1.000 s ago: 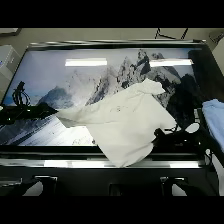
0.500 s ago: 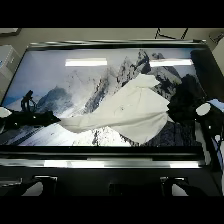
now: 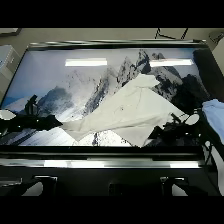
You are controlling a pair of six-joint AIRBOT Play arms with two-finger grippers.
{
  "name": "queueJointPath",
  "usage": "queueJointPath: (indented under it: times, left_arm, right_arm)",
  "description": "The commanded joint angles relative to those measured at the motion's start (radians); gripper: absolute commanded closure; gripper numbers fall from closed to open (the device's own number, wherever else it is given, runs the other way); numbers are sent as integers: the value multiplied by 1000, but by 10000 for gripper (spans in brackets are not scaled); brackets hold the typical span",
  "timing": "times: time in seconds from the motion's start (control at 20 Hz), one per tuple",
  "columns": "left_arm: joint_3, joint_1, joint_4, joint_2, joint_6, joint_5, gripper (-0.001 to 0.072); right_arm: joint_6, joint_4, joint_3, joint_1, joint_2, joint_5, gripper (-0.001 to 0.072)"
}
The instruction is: Fold the clothes and pants, and hang the long-sleeved shirts on hangers.
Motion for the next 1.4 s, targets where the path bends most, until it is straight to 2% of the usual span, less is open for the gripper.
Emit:
queueJointPath:
  times: [0.0,0.1,0.15,0.2,0.35,0.5,0.65,0.75,0.9,1.05,1.15,1.25,1.35]
  left_arm:
    - [0,-1,-22,14,1,-9,688]
    - [16,0,-26,32,1,-8,688]
    - [32,2,-35,40,1,-8,688]
    - [67,4,-48,49,1,-16,689]
    - [285,4,-50,76,0,-24,689]
    - [684,4,-72,85,-1,-15,689]
    - [1113,4,-87,96,-28,68,688]
    - [1321,3,-80,120,-27,130,688]
    - [1339,3,-80,240,-37,190,688]
    - [1243,4,-55,348,-37,407,689]
    - [1238,3,0,364,-37,506,689]
    - [1237,3,55,353,-37,523,688]
    - [1223,4,107,329,-37,464,689]
  right_arm:
    - [-11,129,-72,134,-3,-204,85]
    - [70,141,-71,200,-3,-312,154]
    - [55,161,-63,207,-3,-321,339]
    - [29,161,-40,203,-2,-293,687]
    - [-45,51,153,166,8,-132,681]
    - [-53,-134,564,90,68,-43,681]
    - [-108,-217,1054,30,157,-136,680]
    - [-108,-266,1272,29,219,-225,680]
    - [-104,-262,1368,29,320,-272,680]
    - [-104,-266,1368,29,371,-286,680]
    - [-99,-259,1368,29,369,-303,680]
    - [-66,-259,1368,29,348,-279,680]
    - [-13,-257,1368,29,300,-178,680]
